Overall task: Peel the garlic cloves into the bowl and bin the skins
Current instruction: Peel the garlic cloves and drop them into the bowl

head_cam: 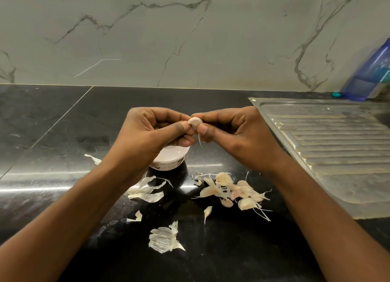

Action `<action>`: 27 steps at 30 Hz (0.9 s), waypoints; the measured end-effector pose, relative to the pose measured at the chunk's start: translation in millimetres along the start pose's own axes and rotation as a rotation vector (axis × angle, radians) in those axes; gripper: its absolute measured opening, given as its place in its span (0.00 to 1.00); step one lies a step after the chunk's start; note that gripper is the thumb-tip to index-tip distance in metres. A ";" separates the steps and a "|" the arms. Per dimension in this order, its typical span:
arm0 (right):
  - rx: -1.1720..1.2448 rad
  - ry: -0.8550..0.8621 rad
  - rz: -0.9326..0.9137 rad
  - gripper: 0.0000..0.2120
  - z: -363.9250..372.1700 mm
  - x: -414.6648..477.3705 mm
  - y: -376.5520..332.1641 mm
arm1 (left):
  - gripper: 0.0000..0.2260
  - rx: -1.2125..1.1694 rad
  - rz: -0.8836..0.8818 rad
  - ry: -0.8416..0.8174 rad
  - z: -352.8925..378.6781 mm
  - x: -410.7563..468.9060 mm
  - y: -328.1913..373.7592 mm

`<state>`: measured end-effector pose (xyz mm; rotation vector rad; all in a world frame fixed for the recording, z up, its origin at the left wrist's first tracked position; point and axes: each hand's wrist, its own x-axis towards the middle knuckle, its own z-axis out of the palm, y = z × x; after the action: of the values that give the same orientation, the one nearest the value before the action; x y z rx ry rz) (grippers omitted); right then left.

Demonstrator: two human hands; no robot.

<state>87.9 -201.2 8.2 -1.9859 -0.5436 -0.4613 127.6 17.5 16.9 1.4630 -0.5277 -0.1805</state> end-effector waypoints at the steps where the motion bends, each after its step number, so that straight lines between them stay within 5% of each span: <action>1: 0.009 0.003 0.005 0.13 -0.4 -0.3 -0.4 | 0.14 -0.005 -0.003 -0.013 -1.0 -0.2 0.9; 14: -0.051 0.056 -0.032 0.12 7.7 -3.2 -0.9 | 0.14 -0.005 0.009 0.024 4.1 -1.9 -7.1; 21: -0.160 0.074 -0.095 0.13 9.8 -4.0 -3.2 | 0.06 0.028 0.001 0.046 5.5 -2.1 -9.2; 27: -0.044 0.064 -0.036 0.13 9.3 -3.4 -4.2 | 0.14 -0.010 -0.013 0.050 4.7 -1.2 -4.1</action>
<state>83.6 -191.7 5.3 -1.9988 -0.5334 -0.5620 125.3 13.3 12.7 1.4576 -0.4762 -0.1564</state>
